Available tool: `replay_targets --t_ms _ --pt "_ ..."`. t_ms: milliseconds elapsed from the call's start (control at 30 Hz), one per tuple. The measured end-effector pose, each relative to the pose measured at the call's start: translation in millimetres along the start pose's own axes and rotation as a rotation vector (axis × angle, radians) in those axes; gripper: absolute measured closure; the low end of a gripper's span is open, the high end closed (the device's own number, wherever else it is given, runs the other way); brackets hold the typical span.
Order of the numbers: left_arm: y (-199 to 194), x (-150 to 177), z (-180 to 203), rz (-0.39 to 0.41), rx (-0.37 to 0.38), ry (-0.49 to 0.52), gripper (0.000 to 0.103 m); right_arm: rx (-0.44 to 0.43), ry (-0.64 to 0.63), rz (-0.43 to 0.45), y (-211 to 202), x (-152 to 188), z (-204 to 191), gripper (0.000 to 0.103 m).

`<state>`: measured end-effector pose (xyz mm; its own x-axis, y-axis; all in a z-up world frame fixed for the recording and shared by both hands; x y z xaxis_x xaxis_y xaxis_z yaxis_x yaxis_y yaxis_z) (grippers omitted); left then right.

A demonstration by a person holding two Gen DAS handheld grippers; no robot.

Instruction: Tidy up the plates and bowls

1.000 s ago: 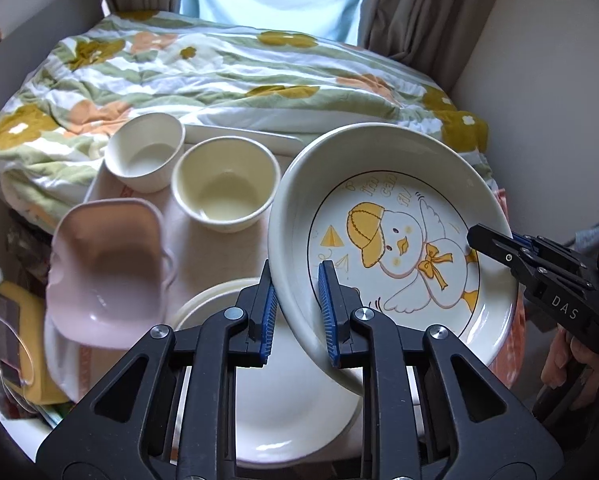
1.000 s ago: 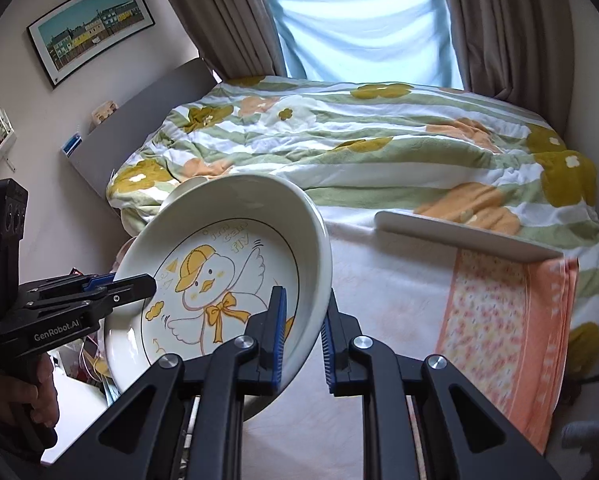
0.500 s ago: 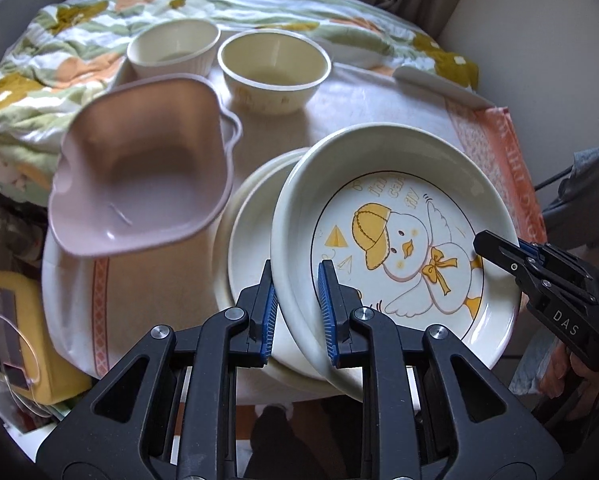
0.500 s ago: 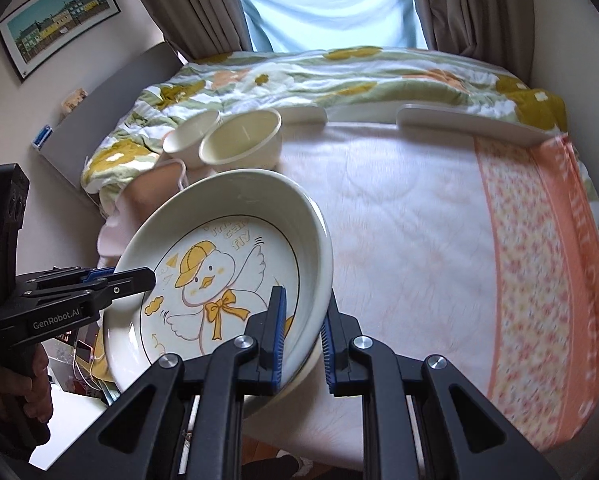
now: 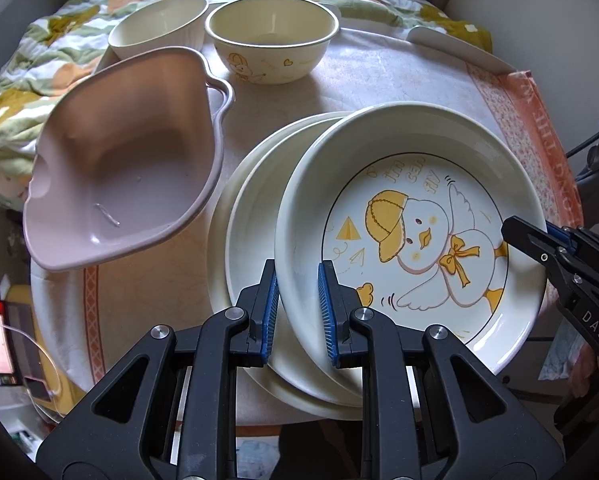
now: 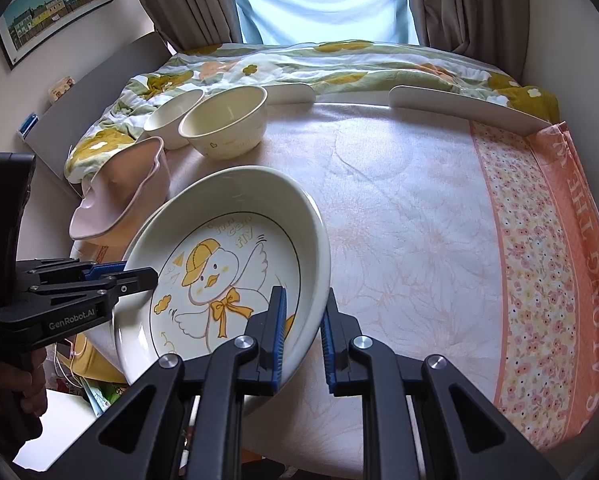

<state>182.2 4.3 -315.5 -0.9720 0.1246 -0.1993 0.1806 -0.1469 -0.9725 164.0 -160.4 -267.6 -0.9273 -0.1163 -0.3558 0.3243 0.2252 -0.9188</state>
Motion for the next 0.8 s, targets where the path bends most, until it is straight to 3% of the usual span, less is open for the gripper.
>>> replay_targets --t_ms 300,533,800 --pt "1 -1 13 0.028 -0.129 0.060 0.085 0.013 -0.010 -0.012 5 -2 0 0.088" --pt "1 -4 20 0.055 -0.312 0.124 0.085 0.025 -0.041 -0.016 6 -2 -5 0.088" --pt "0 -3 16 0.057 -0.321 0.112 0.085 0.036 -0.068 -0.020 8 -4 -9 0.088"
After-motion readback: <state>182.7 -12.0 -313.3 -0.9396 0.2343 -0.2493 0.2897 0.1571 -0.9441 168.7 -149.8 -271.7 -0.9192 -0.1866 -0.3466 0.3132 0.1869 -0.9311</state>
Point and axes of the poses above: each gripper's, at about its wrist camera, not at the fingertips, and y roughly the way its jaws point, z to its right, x to its underside, the point moved 3 cm from there along y, roughly the way its jaws point, and after that the axes turned 9 degrees about -z, right-handed, at the moved point
